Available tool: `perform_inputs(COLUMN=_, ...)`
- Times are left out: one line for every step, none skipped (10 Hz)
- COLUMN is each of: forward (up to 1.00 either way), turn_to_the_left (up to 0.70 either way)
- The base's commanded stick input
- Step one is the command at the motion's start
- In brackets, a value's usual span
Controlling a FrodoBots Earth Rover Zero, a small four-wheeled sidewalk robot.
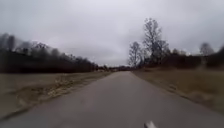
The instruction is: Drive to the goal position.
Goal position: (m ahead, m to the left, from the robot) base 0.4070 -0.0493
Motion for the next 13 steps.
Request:
perform_inputs(forward=0.86, turn_to_the_left=0.00)
perform_inputs(forward=0.86, turn_to_the_left=0.00)
perform_inputs(forward=0.86, turn_to_the_left=0.00)
perform_inputs(forward=0.86, turn_to_the_left=0.00)
perform_inputs(forward=0.86, turn_to_the_left=0.00)
perform_inputs(forward=0.86, turn_to_the_left=0.00)
perform_inputs(forward=0.86, turn_to_the_left=0.00)
perform_inputs(forward=0.86, turn_to_the_left=0.00)
perform_inputs(forward=0.86, turn_to_the_left=0.00)
perform_inputs(forward=0.86, turn_to_the_left=-0.02)
perform_inputs(forward=0.86, turn_to_the_left=-0.24)
perform_inputs(forward=0.86, turn_to_the_left=-0.34)
perform_inputs(forward=0.86, turn_to_the_left=-0.34)
